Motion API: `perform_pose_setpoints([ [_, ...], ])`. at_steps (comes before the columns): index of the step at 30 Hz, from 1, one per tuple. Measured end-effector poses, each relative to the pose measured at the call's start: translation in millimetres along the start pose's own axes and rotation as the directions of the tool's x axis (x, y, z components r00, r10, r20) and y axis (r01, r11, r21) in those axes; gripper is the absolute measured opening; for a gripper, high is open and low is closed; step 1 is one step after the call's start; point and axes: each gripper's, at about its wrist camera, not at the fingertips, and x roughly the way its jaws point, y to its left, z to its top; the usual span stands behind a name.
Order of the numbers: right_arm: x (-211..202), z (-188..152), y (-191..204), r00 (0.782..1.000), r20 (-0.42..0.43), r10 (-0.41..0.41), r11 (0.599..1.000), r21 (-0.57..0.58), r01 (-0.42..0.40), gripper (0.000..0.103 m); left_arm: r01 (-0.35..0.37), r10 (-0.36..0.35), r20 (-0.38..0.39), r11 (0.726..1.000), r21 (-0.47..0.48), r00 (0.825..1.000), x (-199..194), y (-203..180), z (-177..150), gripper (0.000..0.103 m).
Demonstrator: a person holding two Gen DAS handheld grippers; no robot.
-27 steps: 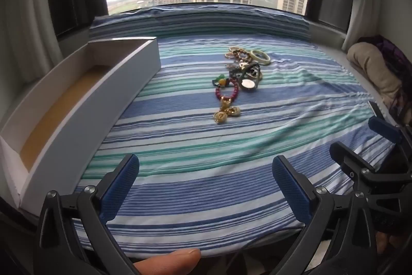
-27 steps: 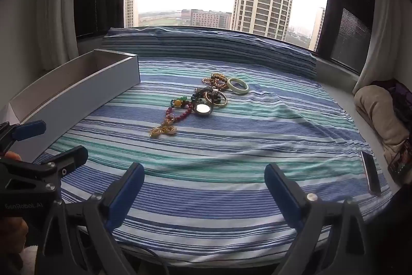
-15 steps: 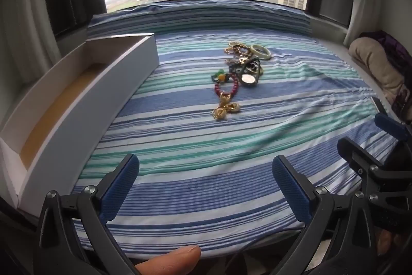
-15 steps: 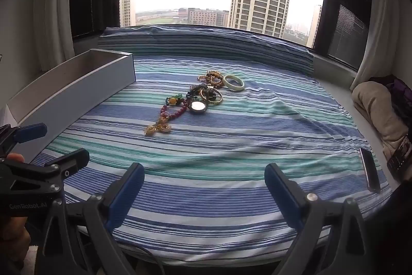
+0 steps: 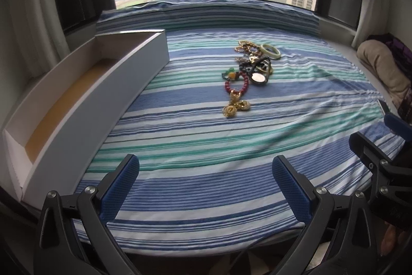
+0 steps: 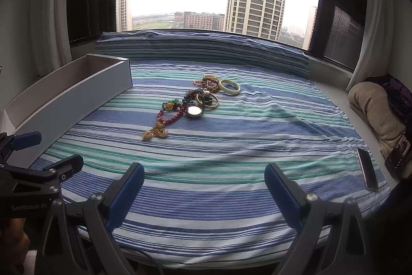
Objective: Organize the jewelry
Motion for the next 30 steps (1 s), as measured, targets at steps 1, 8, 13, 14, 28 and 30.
perform_pose_setpoints([
  [1, 0.6, -0.5, 1.1, 1.0, -0.002, 0.0, 1.0, -0.003, 0.0, 0.096, -0.004, 0.004, 0.001, 1.0, -0.002, 1.0, 0.2, 0.5, 0.2, 0.103],
  [8, 2.4, -0.2, 4.2, 1.0, -0.006, 0.0, 1.0, -0.013, 0.0, 0.096, -0.022, 0.022, -0.001, 1.0, -0.011, 1.0, 0.4, 3.1, 1.0, 0.103],
  [13, 4.4, -1.4, 4.9, 1.0, -0.012, -0.006, 1.0, -0.017, 0.006, 0.096, -0.042, 0.042, 0.006, 0.999, -0.007, 0.999, 0.0, 3.2, 1.4, 0.103],
  [14, 5.0, -1.5, 4.9, 1.0, -0.014, -0.007, 1.0, -0.017, 0.007, 0.096, -0.047, 0.047, 0.007, 0.999, -0.007, 0.999, 0.0, 3.6, 1.8, 0.103],
  [28, 5.1, -0.5, 5.6, 1.0, -0.02, -0.01, 1.0, -0.019, 0.009, 0.096, -0.062, 0.062, -0.001, 0.998, 0.004, 0.998, 1.9, 2.3, 1.7, 0.103],
  [30, 4.1, -0.4, 5.2, 1.0, -0.017, -0.014, 1.0, -0.015, 0.014, 0.096, -0.062, 0.062, -0.001, 0.998, 0.004, 0.998, 1.9, 2.4, 1.8, 0.103],
])
